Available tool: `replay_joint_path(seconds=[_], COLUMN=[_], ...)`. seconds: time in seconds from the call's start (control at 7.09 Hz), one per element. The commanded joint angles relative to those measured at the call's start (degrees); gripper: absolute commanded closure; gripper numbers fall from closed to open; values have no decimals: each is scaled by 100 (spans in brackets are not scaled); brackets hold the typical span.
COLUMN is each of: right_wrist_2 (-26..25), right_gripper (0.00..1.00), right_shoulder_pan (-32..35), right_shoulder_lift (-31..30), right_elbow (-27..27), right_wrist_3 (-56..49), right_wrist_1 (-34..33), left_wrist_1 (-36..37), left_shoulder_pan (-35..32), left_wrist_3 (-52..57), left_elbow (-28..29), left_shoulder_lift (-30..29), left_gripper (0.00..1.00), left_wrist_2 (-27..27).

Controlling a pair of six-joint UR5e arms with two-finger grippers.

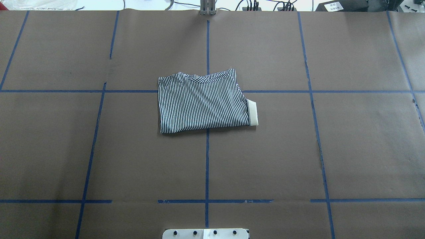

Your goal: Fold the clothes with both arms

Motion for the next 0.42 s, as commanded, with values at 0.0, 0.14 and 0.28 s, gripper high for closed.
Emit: replay_joint_path(seconds=[0.0,0.14,0.28], right_wrist_2=[-4,-4,-4], right_gripper=[0,0,0], right_shoulder_pan=[-4,-4,-4], right_shoulder_lift=[3,3,-14], right_elbow=[2,11,37], right_wrist_3=[-13,-13,-4], right_wrist_1=[1,1,1], left_wrist_1=[70,88,106], left_shoulder_pan=[0,0,0], left_wrist_3=[33,25,16], left_elbow=[-115,-159,-116], left_shoulder_lift=[-67,-41,-41], left_gripper=[0,0,0], left_wrist_2=[738,724,637])
